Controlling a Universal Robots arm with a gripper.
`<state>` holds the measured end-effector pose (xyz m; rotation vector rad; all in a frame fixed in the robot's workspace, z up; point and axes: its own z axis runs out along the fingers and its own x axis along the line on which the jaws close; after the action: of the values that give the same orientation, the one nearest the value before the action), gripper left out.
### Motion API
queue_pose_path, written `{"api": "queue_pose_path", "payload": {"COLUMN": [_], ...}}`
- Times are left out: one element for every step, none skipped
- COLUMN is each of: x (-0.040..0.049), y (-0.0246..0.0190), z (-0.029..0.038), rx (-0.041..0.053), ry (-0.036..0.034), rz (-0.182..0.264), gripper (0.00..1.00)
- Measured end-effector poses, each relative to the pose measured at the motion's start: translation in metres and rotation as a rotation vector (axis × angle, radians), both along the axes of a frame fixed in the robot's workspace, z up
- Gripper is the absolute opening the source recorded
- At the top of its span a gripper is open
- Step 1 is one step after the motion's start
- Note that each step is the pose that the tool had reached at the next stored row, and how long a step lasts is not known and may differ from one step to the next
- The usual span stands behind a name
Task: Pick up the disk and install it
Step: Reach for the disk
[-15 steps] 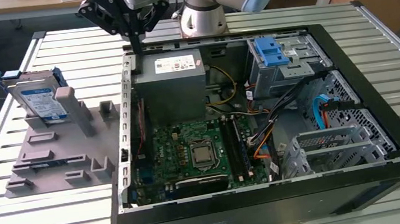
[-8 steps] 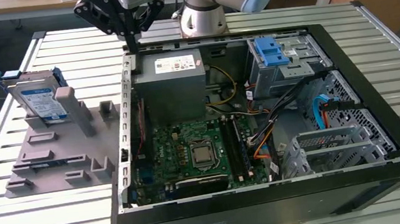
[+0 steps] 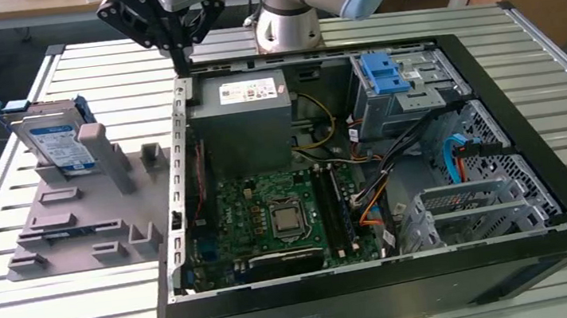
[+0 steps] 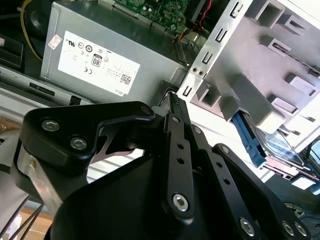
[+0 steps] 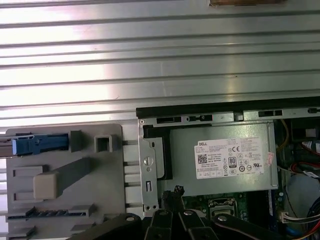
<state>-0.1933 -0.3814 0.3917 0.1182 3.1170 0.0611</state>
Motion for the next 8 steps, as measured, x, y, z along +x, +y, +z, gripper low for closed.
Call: {"api": "queue_pose_path", "payload": {"x": [-0.001,-0.0019,-0.0028,-0.0036,-0.0045,-0.0054,-0.0063,-0.0072], "y": [0.0005,0.001,0.0014,0.0019,0.0024,0.0029,0.0034,0.0038], "z": [0.0,-0.0001,-0.0001,-0.0001,-0.0002,-0.0002,-0.0002,-0.0002], "rx": [0.0,0.0001,0.0001,0.0001,0.0001,0.0001,0.0001,0.0001], "ry": [0.0002,0.0003,0.0005,0.0006,0.0008,0.001,0.0012,0.0014], "rz": [0.0,0.0,0.0,0.0,0.0,0.0,0.0,0.0], "gripper": [0.11,0.11,0.11,0.11,0.11,0.11,0.11,0.11]}}
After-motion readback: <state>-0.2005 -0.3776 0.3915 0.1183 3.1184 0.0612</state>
